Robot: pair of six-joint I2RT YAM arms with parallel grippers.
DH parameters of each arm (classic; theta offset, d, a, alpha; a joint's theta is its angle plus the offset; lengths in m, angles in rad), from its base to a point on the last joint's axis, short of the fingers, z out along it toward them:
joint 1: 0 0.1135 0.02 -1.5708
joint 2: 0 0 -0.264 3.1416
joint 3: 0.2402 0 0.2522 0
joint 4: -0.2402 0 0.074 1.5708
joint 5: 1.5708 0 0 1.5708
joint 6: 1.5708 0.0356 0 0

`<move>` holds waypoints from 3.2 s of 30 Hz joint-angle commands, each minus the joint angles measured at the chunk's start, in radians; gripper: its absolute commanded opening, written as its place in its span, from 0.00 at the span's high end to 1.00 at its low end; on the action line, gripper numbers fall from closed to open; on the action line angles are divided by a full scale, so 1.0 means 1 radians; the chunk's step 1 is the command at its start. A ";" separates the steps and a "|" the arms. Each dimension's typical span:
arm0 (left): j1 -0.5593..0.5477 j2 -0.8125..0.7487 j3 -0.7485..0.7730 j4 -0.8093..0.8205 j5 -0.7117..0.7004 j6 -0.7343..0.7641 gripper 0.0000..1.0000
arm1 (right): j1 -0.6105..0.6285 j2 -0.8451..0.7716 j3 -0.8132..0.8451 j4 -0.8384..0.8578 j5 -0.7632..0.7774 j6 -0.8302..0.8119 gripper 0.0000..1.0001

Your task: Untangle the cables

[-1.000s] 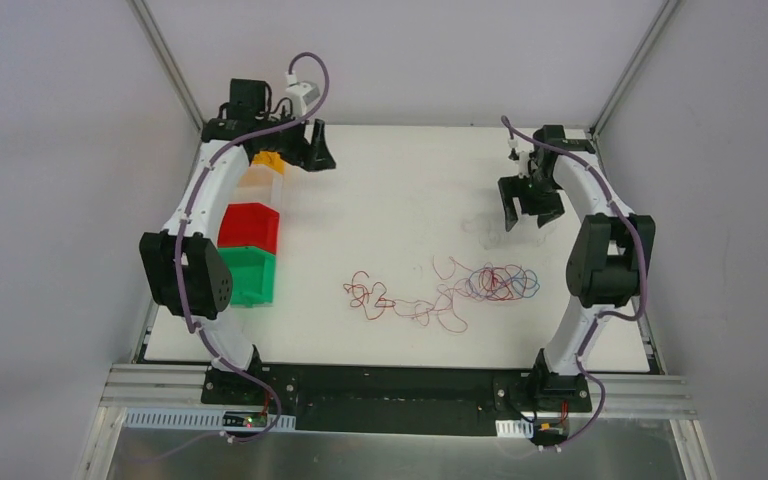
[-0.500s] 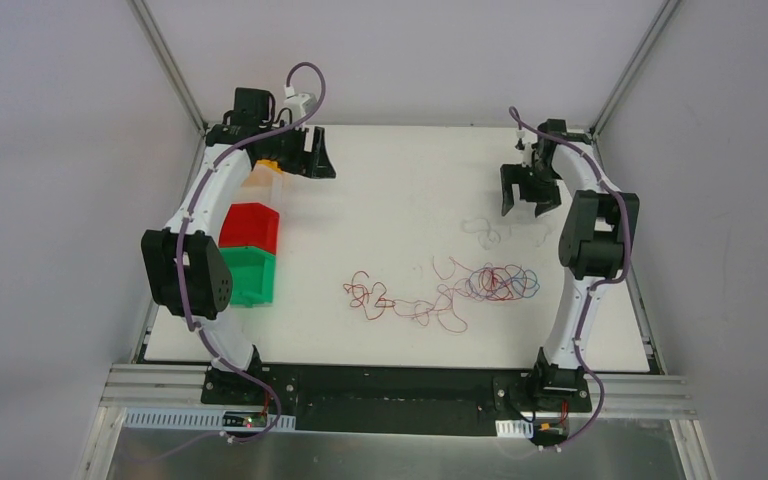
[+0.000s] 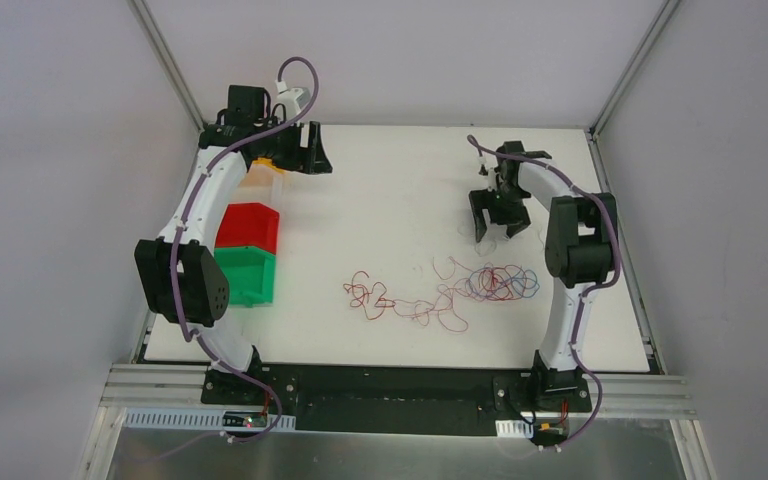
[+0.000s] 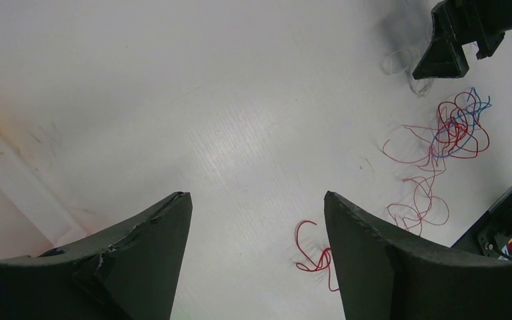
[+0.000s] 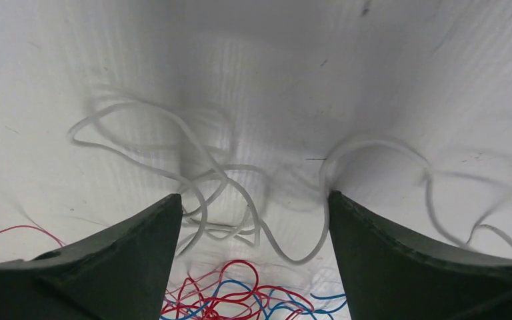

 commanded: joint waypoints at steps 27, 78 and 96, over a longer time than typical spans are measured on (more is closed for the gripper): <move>-0.075 -0.181 -0.086 0.401 0.538 -0.301 0.14 | 0.250 -0.326 0.393 -0.173 -0.901 -0.120 1.00; 0.244 -0.267 -0.119 0.098 0.307 0.064 1.00 | 0.281 -0.460 0.258 0.003 -0.699 0.025 0.08; 0.455 0.195 0.009 0.103 -0.083 0.486 1.00 | 0.228 -0.493 0.162 -0.073 -0.644 -0.040 0.07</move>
